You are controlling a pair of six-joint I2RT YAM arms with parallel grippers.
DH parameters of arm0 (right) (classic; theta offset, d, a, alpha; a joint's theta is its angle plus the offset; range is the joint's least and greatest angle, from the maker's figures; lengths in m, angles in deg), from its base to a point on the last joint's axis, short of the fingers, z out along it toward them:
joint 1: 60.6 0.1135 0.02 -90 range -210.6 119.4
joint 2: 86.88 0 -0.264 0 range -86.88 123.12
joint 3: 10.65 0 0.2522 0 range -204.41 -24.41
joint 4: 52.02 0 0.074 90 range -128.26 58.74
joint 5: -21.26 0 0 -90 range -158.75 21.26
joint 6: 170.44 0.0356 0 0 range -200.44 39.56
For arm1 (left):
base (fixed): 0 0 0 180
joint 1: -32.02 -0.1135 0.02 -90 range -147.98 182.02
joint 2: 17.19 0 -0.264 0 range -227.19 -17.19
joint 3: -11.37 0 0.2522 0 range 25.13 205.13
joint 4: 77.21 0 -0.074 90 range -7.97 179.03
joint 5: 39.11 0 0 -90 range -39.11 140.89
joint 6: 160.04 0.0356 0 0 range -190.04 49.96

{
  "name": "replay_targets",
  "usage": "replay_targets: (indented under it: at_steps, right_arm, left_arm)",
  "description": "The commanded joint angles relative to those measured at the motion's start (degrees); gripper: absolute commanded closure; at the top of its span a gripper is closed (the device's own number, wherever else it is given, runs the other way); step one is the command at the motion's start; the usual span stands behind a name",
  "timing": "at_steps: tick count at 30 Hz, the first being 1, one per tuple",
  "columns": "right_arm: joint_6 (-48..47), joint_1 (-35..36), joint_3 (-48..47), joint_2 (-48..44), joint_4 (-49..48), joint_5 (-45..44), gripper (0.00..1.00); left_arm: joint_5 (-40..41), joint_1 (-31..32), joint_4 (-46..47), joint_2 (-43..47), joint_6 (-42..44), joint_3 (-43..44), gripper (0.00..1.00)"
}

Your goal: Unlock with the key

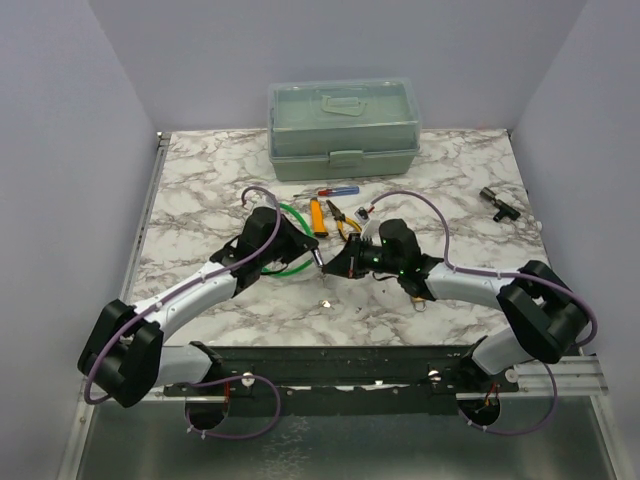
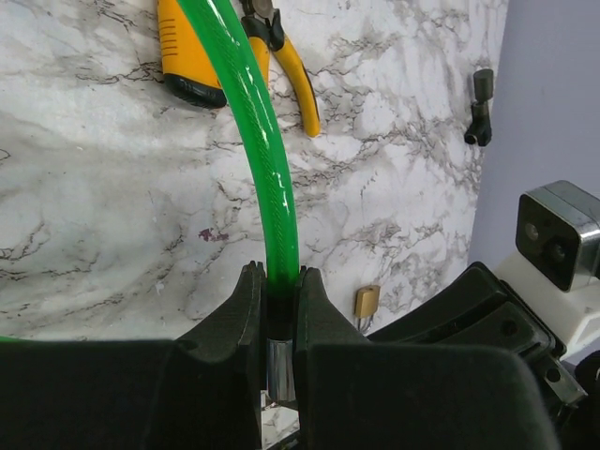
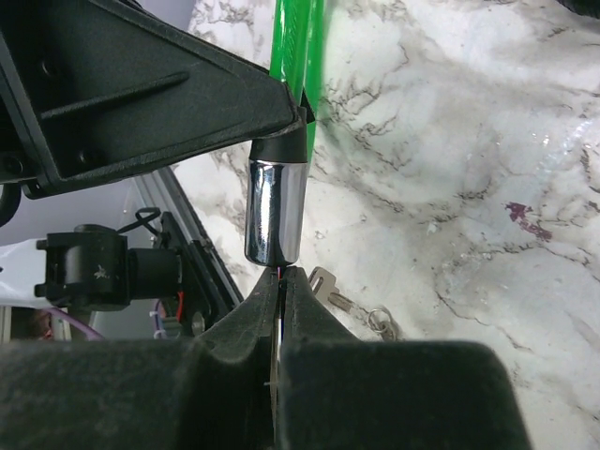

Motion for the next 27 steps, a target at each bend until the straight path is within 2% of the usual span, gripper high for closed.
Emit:
replay_targets:
  at_steps: [1, 6, 12, 27]
  right_arm:
    - [3.8, -0.1, 0.5, -2.2, -8.5, 3.0, 0.99]
    - [8.2, -1.3, 1.8, -1.9, -15.4, 6.5, 0.99]
    - [15.5, -3.7, 3.4, 0.5, -28.0, 12.9, 0.99]
    - [29.4, -4.8, 1.8, 5.1, -47.0, 18.8, 0.99]
  left_arm:
    - [-4.8, -0.1, 4.4, 4.6, -2.0, -2.6, 1.0]
    - [-5.6, -0.3, 7.0, 9.4, -2.8, -5.1, 1.0]
    - [-6.3, -0.4, 9.9, 15.2, -2.7, -8.0, 1.0]
    - [-8.8, -0.4, 21.2, 26.1, -3.6, -15.8, 1.0]
